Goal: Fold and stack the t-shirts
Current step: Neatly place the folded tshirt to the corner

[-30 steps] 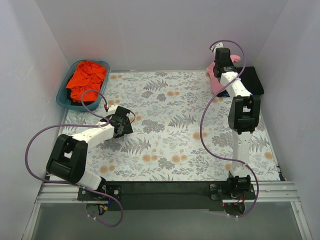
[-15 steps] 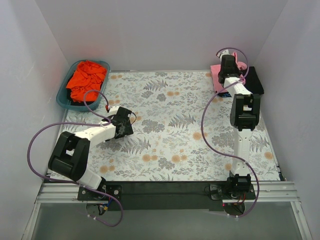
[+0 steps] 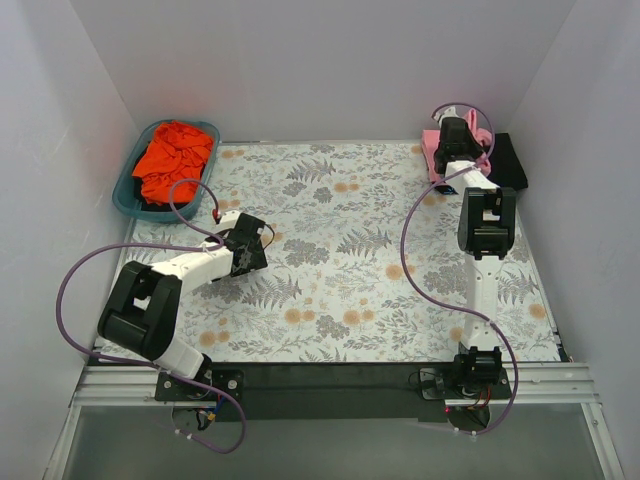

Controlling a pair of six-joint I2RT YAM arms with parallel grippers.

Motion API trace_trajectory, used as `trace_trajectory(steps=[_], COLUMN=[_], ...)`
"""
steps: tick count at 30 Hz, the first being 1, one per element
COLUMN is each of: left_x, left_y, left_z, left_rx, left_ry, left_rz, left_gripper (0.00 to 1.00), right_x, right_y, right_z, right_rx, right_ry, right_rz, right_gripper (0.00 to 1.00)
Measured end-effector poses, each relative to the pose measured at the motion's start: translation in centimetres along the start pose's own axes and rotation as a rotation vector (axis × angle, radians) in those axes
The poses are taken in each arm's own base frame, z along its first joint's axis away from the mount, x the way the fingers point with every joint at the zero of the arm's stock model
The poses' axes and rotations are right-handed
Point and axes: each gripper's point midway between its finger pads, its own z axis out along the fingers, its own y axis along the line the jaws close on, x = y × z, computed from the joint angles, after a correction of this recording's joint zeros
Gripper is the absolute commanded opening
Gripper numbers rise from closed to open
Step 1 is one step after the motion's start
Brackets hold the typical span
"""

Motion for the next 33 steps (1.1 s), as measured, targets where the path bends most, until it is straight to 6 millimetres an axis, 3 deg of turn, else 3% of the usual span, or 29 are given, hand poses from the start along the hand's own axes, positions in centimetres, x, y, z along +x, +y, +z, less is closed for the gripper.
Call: trace_trajectory(steps=[10, 13, 16, 17, 19, 20, 22, 30, 33], left_x=[0.0, 0.0, -0.1, -0.2, -0.2, -0.2, -0.2, -0.2, -0.2], left_y=[0.0, -0.1, -0.2, -0.3, -0.3, -0.4, -0.4, -0.4, -0.4], left_z=[0.0, 0.0, 0.0, 0.0, 0.1, 0.1, 0.1, 0.0, 0.0], left_rx=[-0.005, -0.005, -0.006, -0.006, -0.005, -0.005, -0.005, -0.007, -0.006], left_ry=[-0.006, -0.007, -0.007, -0.009, -0.010, -0.011, -0.011, -0.015, -0.015], left_rz=[0.005, 0.006, 0.008, 0.009, 0.009, 0.009, 0.009, 0.013, 0.016], left_gripper=[0.98, 0.98, 0.98, 0.98, 0.98, 0.98, 0.98, 0.98, 0.98], right_x=[0.5, 0.4, 0.6, 0.8, 1.2, 1.5, 2.1, 3.9, 4.9], right_y=[-0.9, -1.0, -0.7, -0.6, -0.4, -0.4, -0.5, -2.9, -3.6], right_z=[0.3, 0.4, 0.6, 0.7, 0.8, 0.9, 0.9, 1.2, 0.5], right_rx=[0.044, 0.052, 0.056, 0.061, 0.071, 0.077, 0.101, 0.189, 0.190], right_ry=[0.009, 0.004, 0.008, 0.014, 0.024, 0.033, 0.060, 0.123, 0.142], right_rz=[0.006, 0.006, 0.003, 0.001, -0.002, -0.005, -0.010, 0.029, 0.038], right_gripper=[0.05, 0.14, 0.30, 0.45, 0.59, 0.72, 0.82, 0.88, 0.91])
